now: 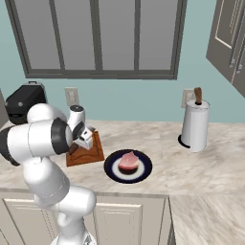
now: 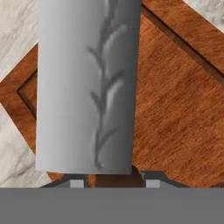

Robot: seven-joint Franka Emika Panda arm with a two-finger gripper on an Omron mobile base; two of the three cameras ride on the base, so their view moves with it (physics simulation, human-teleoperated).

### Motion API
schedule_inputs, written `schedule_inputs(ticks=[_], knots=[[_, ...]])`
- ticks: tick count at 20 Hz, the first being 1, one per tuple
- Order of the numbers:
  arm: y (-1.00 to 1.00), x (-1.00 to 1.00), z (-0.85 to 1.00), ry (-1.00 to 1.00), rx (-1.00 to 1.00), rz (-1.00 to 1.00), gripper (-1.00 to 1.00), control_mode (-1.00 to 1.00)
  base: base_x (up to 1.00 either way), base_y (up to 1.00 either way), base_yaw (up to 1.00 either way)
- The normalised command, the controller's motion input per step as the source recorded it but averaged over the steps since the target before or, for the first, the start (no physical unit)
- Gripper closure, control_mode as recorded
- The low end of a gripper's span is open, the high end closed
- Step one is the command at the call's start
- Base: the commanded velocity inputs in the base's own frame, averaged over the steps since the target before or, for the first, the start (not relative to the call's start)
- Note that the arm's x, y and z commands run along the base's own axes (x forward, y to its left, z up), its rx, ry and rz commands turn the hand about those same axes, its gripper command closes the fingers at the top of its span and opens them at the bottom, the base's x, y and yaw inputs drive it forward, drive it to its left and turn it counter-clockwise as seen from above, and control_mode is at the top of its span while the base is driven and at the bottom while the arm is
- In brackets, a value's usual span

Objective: Pick up the knife from the drawer and place it on the cutting board. Then place the meat from the plate to the cutting board.

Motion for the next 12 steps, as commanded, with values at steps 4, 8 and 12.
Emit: schedule_inputs(ticks=[4,8,12], knots=[[0.15,0.29,-0.15,0.01,-0.01,0.0,1.0,-1.0,0.0,0.0,0.0],[0.05,0.16,-0.24,0.01,0.0,0.0,-1.0,-1.0,0.0,0.0,0.0],[0.0,-0.01,-0.09,0.0,0.0,0.0,-1.0,-1.0,0.0,0.0,0.0]])
